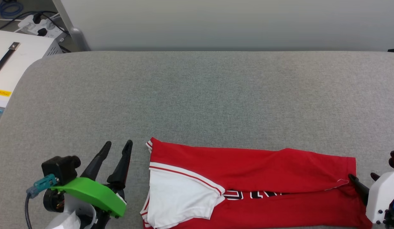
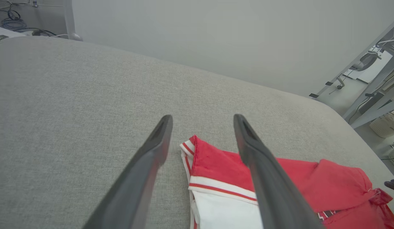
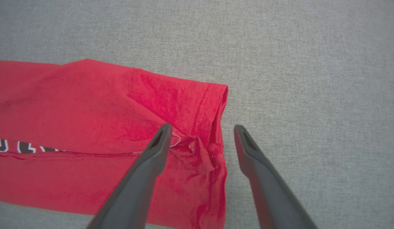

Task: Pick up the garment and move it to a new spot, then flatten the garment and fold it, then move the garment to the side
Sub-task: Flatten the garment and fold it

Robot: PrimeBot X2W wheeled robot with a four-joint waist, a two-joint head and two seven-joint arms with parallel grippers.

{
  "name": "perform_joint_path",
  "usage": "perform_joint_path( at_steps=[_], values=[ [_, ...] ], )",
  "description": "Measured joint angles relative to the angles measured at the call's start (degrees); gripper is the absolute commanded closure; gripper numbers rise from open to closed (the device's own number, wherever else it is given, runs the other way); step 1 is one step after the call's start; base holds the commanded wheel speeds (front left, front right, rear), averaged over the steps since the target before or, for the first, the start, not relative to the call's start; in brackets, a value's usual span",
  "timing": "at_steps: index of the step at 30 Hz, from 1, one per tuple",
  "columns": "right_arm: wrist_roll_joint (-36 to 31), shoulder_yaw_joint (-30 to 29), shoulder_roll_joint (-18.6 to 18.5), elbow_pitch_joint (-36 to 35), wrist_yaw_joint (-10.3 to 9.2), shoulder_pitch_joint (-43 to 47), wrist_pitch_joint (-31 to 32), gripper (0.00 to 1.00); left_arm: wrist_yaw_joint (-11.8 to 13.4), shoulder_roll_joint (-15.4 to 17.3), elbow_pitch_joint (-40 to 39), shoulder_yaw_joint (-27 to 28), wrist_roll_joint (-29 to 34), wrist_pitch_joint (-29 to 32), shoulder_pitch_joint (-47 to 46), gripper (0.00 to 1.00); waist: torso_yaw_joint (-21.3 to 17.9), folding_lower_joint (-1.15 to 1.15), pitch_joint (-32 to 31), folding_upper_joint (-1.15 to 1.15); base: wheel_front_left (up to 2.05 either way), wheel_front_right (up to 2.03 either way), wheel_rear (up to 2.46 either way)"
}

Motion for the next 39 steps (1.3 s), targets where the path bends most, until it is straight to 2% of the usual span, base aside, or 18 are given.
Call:
perform_joint_path(
  at_steps=[5,11,17,26,37,38,39],
  values=[
    [-2.09,-3.27,3.98,1.69,0.0,0.06,0.24,0.0,-2.25,-1.08,4.99,0.24,1.66,-5.02,-0.09,0.0,0.04,0.0,0.95,0.0,0.0,0.0,0.0],
    [-5.03,-6.82,6.34,5.81,0.0,0.03,-0.07,0.0,-3.57,-1.49,7.78,0.15,2.55,-6.21,-1.25,0.0,0.5,0.0,2.27,0.0,0.0,0.0,0.0],
    [-5.89,-7.88,8.25,9.65,0.0,-0.4,-1.27,0.0,-4.19,-1.69,8.7,0.41,2.72,-6.7,-2.65,0.0,1.18,0.0,3.35,0.0,0.0,0.0,0.0],
    [-3.86,-5.68,8.13,14.93,-0.09,-2.26,-3.23,0.0,-4.19,-1.69,8.96,0.41,2.72,-6.7,-2.77,0.0,1.46,0.0,4.15,0.0,0.0,0.0,0.0],
    [3.47,0.4,7.05,17.11,-0.75,-3.72,-3.89,0.0,-4.17,-1.45,9.09,0.42,2.71,-6.69,-3.2,0.0,1.25,0.0,3.43,0.0,0.0,0.0,0.0],
    [3.47,1.19,6.5,18.07,-0.67,-3.88,-5.3,1.0,-4.16,-1.45,9.1,0.41,2.7,-6.69,-3.2,0.0,1.06,0.0,3.0,0.0,0.0,0.0,0.0],
    [3.47,1.25,6.44,18.34,-0.66,-3.96,-5.81,1.0,-4.15,-1.45,9.1,0.41,2.7,-6.69,-3.2,0.0,0.99,0.0,2.91,0.0,0.0,0.0,0.0]
  ],
)
